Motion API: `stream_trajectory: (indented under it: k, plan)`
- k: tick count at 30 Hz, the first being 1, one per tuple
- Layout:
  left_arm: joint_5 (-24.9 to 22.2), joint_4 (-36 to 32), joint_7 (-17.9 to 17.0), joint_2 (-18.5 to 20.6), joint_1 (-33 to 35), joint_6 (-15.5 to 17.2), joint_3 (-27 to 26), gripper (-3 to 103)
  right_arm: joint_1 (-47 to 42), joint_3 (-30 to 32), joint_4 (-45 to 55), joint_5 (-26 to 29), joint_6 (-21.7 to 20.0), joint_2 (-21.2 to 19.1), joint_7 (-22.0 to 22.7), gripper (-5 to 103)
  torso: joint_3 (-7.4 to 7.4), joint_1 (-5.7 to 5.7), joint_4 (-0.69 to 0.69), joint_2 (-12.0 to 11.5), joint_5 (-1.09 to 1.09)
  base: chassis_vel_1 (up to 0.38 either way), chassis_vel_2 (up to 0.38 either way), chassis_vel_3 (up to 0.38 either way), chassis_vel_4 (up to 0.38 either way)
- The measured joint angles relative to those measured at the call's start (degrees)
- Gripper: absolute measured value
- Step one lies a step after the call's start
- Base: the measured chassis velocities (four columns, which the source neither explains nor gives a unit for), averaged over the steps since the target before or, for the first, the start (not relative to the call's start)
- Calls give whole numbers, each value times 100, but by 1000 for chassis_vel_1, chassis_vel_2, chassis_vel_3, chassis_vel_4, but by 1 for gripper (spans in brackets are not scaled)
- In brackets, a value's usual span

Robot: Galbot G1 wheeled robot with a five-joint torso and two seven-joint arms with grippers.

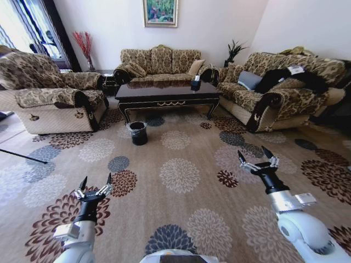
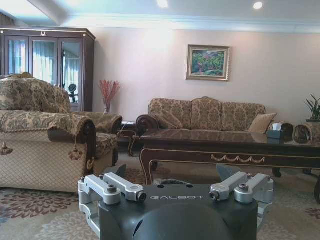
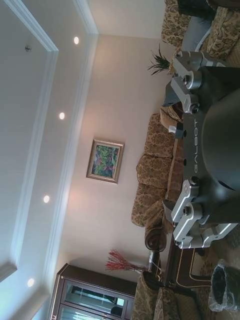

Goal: Move to the front of the table and pick up the trash from the floor, then place it into the trash bin.

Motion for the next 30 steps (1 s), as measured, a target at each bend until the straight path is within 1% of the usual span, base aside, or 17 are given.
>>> stream_trajectory:
  k: [22,26,30]
  plan:
    - [0,0,0,0,0,-1,0,100,0,0,0,0,0,0,0,100,304,195,0,499,0,0,0,0,0]
    - [0,0,0,0,0,0,0,100,0,0,0,0,0,0,0,100,388,256,0,644,0,0,0,0,0]
    - [0,0,0,0,0,0,0,100,0,0,0,0,0,0,0,100,438,293,0,733,0,0,0,0,0]
